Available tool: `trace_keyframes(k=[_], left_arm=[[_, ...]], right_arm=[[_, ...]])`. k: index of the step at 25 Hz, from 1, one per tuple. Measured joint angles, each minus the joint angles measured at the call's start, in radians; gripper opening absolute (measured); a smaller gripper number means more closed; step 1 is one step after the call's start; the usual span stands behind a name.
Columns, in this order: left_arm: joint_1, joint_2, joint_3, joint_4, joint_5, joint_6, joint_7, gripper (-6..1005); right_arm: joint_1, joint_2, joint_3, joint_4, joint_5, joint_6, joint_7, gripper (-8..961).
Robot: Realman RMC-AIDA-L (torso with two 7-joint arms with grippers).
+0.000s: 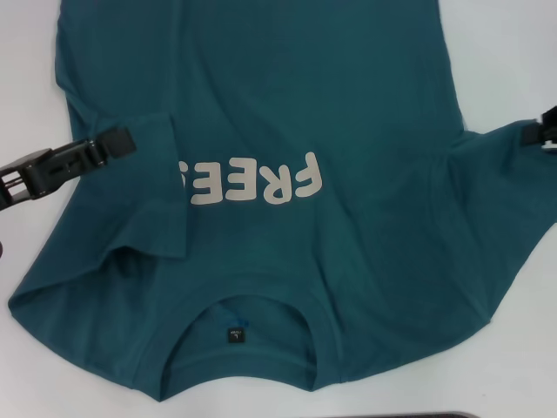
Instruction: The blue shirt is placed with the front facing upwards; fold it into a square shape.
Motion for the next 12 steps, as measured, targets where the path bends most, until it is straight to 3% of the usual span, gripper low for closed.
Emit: trace_keyframes(k=[12], left_arm=[[0.013, 0.011, -0.001, -0.009, -0.017, -0.039, -0.052, 660]], right_arm=[[0.057, 0.05, -0.023, -0.003, 0.006, 0.069, -0.002, 16]])
